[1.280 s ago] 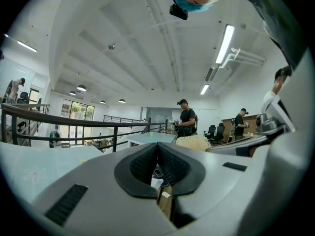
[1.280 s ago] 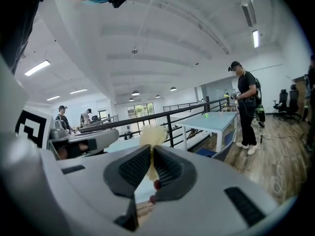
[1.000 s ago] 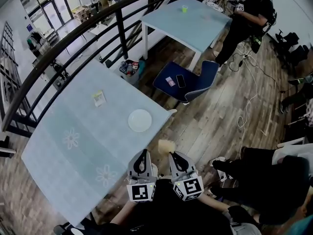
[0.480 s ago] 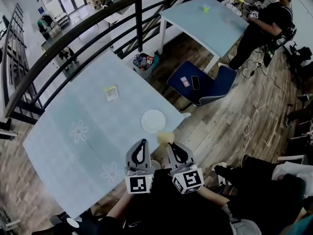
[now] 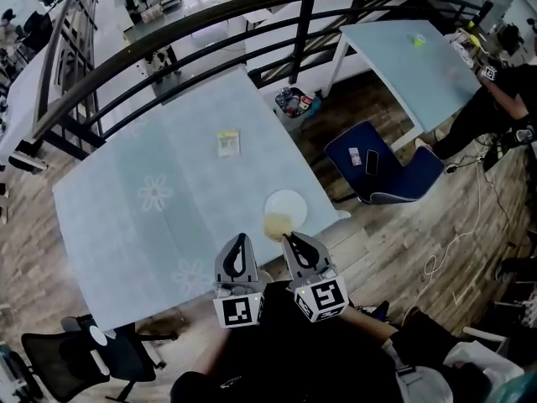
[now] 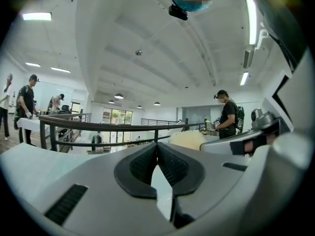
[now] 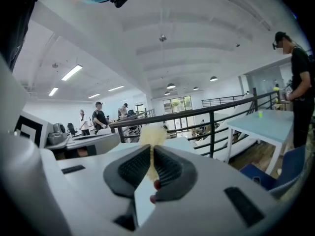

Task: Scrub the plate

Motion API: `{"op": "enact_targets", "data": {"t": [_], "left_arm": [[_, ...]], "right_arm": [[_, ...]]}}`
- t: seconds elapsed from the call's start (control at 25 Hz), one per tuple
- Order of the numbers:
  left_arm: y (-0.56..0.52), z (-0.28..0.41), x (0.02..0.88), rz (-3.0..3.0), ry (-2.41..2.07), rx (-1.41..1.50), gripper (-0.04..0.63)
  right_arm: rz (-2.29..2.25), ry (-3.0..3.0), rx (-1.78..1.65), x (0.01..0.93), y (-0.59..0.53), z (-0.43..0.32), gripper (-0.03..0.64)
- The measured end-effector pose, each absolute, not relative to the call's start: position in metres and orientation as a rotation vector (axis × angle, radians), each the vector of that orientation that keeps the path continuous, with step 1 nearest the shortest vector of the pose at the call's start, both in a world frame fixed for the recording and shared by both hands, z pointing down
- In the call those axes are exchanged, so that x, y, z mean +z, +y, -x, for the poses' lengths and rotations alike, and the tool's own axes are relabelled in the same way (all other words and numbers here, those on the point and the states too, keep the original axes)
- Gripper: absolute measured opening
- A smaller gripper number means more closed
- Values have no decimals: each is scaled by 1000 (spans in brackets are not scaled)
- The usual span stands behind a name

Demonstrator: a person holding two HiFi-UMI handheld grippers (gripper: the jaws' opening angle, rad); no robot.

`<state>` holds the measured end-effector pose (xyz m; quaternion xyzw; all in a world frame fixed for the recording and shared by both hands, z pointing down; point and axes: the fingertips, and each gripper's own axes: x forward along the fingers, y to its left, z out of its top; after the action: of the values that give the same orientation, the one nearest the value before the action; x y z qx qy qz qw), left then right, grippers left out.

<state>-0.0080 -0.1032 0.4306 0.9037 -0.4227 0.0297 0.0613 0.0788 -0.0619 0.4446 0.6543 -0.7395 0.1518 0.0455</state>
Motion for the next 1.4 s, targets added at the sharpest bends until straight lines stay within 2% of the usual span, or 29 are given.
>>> {"op": "enact_targets", "data": {"t": [0.24, 0.6, 1.4], "left_arm": [[-106, -9, 422, -2640, -1510, 7, 14], [-89, -64, 449, -2515, -1674, 89, 14], [-94, -89, 447, -2356, -1880, 117, 14]], "right_arm": [[-1808, -2383, 485, 444, -81, -112, 29], [-1635, -2405, 658, 478, -102, -179, 29], [-1226, -2190, 816, 642, -168, -165, 29]]}}
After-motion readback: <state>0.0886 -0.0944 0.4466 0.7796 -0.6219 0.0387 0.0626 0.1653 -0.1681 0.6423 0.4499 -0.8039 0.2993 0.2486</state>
